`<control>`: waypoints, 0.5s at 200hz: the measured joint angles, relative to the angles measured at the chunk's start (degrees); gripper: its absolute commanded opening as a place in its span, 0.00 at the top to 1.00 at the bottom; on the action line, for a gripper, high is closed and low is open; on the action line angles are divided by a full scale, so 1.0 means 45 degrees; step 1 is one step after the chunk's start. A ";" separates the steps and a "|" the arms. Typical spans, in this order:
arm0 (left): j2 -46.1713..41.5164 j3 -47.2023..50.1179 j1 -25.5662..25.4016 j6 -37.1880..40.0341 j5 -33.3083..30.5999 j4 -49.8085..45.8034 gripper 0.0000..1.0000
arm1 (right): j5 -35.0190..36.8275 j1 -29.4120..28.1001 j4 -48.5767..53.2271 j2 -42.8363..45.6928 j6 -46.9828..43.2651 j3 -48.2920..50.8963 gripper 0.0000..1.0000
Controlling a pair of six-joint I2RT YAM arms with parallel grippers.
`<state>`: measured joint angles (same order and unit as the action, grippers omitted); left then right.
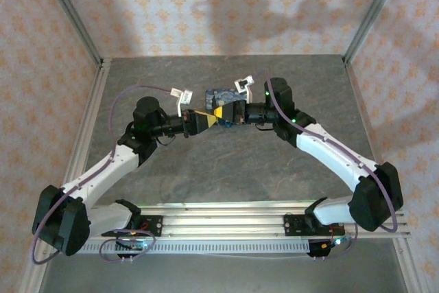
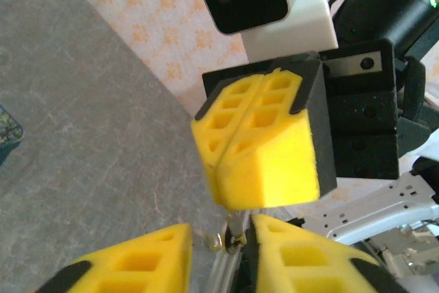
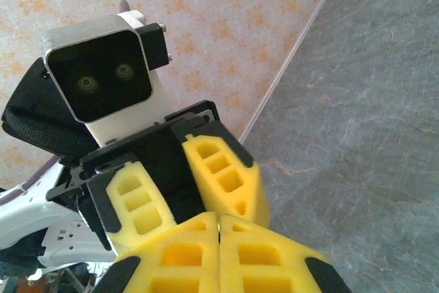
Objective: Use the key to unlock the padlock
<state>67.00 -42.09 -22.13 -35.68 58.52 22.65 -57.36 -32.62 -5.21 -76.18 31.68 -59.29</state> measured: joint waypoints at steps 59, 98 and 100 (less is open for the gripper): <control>0.0175 0.0000 0.0000 -0.0782 0.0005 0.0753 0.74 | 0.0427 0.0000 -0.0942 0.0112 0.0461 0.0466 1.00; 0.0175 0.0000 0.0000 -0.0787 0.0000 0.0850 0.76 | 0.0738 0.0000 -0.1331 0.0112 0.0665 0.0597 1.00; 0.0175 0.0000 0.0000 -0.0787 0.0000 0.0850 0.75 | 0.0753 0.0000 -0.1355 0.0112 0.0680 0.0607 1.00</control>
<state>67.79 -42.09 -22.13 -39.22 58.52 26.48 -53.98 -32.62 -11.31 -75.68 34.74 -56.55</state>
